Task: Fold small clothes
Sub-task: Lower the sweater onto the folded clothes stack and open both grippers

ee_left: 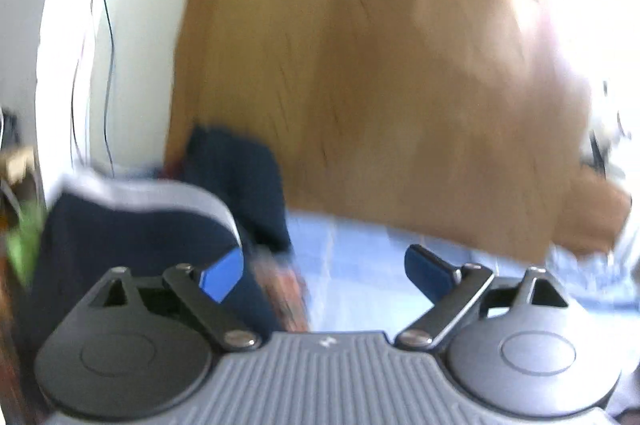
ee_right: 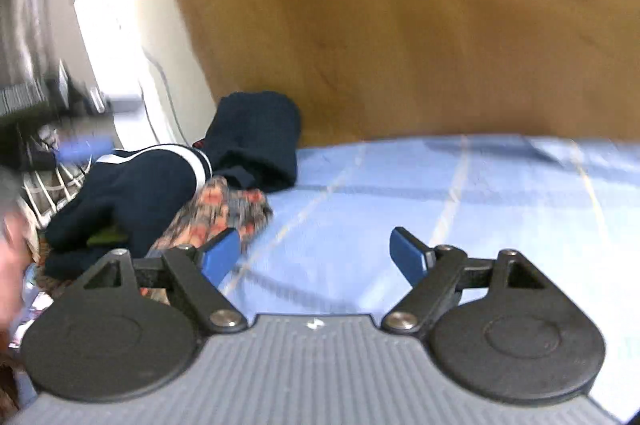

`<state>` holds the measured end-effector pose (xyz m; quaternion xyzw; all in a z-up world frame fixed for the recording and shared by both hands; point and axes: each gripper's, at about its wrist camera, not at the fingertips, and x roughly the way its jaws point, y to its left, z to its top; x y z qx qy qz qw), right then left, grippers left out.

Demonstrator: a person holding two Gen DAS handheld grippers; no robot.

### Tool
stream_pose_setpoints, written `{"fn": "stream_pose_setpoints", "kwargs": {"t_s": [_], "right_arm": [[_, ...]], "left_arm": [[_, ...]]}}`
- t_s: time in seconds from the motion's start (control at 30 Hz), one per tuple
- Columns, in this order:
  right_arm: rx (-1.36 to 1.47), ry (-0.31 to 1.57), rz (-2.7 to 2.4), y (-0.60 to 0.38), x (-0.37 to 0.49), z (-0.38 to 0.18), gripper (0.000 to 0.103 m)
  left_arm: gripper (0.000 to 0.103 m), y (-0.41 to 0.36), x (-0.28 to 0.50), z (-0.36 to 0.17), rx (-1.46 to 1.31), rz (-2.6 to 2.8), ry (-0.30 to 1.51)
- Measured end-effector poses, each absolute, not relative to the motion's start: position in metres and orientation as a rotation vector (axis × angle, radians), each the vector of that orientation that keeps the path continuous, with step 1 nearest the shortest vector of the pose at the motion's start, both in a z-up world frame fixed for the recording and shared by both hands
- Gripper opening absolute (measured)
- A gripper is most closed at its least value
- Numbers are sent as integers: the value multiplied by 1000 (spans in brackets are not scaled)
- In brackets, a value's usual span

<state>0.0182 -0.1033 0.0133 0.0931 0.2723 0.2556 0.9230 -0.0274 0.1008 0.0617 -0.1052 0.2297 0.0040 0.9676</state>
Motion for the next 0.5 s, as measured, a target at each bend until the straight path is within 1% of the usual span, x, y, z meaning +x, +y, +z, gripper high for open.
{"fn": "stream_pose_setpoints", "kwargs": {"t_s": [0.1, 0.13, 0.2, 0.23, 0.4, 0.5], "right_arm": [[195, 579, 493, -111, -15, 6, 84], [176, 573, 484, -112, -23, 5, 84], [177, 567, 468, -117, -35, 7, 84], [202, 570, 472, -121, -40, 8, 84], [260, 562, 493, -147, -67, 20, 86], [279, 539, 502, -156, -77, 25, 88]], "left_arm": [[95, 59, -51, 37, -104, 94, 500], [96, 51, -58, 34, -96, 96, 514], [101, 38, -73, 33, -108, 112, 529], [102, 32, -80, 32, -109, 134, 526], [103, 24, -106, 44, -79, 205, 513], [103, 25, -101, 52, -68, 243, 503]]}}
